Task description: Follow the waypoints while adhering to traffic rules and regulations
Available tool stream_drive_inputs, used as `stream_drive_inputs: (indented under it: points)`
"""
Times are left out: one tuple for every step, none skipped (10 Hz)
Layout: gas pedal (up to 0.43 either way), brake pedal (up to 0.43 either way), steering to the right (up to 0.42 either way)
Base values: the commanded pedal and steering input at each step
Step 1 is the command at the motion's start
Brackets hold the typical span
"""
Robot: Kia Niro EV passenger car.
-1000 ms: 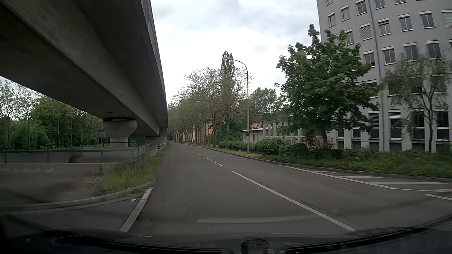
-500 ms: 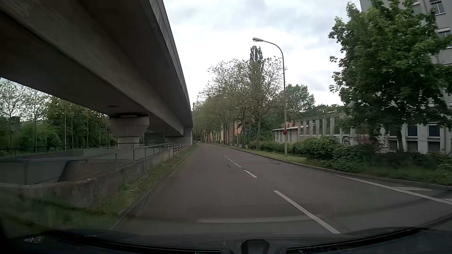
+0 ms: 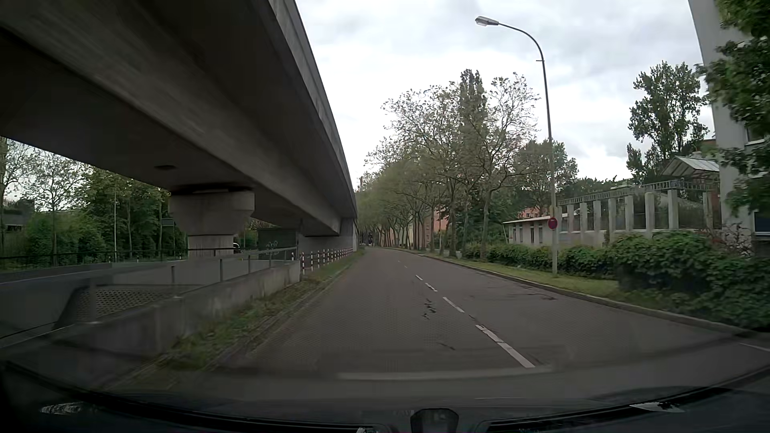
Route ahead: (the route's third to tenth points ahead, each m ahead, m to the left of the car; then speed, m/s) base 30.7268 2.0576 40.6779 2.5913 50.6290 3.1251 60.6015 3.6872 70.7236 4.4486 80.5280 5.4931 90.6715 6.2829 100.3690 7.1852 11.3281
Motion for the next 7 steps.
stream_drive_inputs:
  points:
    - [0.130, 0.000, -0.034]
    - [0.130, 0.000, -0.027]
    - [0.130, 0.000, -0.021]
    - [0.130, 0.000, -0.018]
    - [0.130, 0.000, -0.016]
    - [0.130, 0.000, -0.012]
    - [0.130, 0.000, -0.009]
